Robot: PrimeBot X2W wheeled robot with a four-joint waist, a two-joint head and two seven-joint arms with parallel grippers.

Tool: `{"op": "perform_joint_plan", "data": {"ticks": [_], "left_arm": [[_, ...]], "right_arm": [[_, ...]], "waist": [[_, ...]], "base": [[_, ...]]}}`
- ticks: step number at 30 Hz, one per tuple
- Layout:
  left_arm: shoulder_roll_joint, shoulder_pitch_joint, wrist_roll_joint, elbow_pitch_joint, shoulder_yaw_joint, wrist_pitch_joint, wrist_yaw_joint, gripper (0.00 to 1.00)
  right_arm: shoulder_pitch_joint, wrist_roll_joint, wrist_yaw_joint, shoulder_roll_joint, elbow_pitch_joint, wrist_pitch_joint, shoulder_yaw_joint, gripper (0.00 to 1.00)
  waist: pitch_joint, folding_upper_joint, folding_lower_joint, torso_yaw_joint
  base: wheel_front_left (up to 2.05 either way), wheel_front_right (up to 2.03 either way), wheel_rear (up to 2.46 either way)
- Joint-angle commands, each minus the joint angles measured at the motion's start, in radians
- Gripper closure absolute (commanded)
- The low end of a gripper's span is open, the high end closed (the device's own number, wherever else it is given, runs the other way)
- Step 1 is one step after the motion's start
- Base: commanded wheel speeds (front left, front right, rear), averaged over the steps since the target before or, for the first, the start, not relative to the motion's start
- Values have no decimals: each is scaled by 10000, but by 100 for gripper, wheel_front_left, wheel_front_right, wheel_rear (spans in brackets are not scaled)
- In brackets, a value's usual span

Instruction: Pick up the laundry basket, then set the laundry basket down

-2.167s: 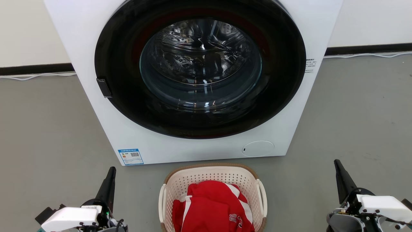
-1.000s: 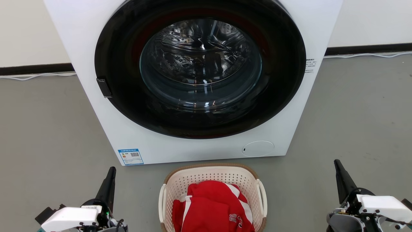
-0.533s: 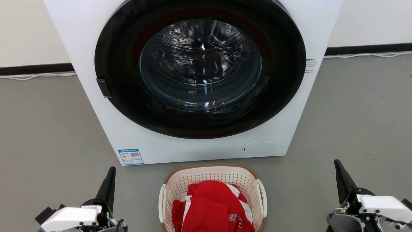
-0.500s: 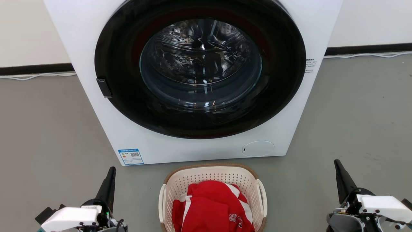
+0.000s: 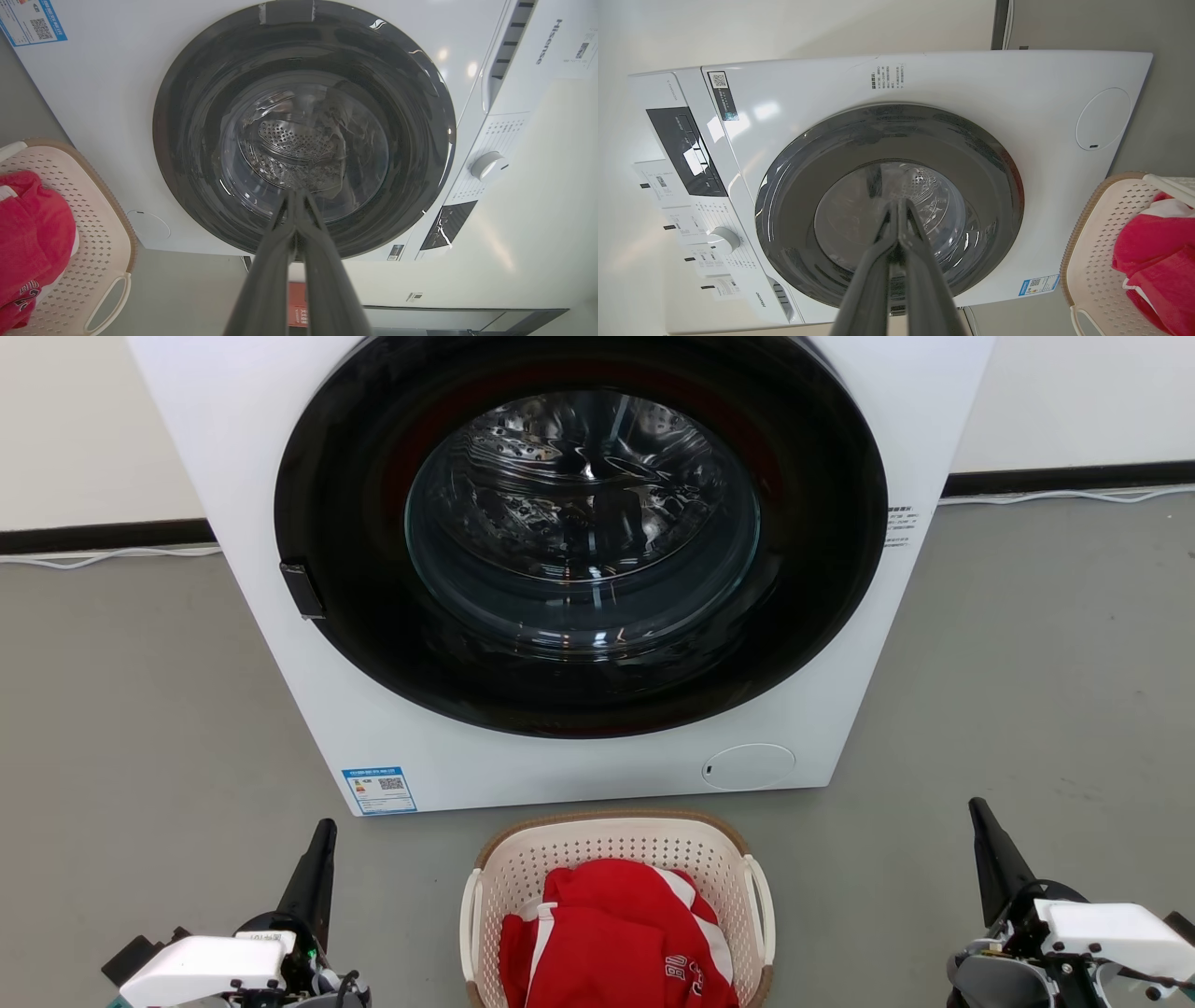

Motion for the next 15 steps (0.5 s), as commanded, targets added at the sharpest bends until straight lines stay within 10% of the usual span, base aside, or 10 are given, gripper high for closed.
{"op": "perform_joint_plan", "data": {"ticks": [1,15], "left_arm": [[133,-558,-51,-292,295,16,-73,100],[133,-558,-51,-293,295,16,-73,100]], "right_arm": [[-415,68,71,-41,-297,77,182,100],[-415,68,71,-41,-297,77,182,100]], "waist": [[0,-1,0,0],[0,-1,0,0]], "base": [[0,0,0],[0,0,0]]}}
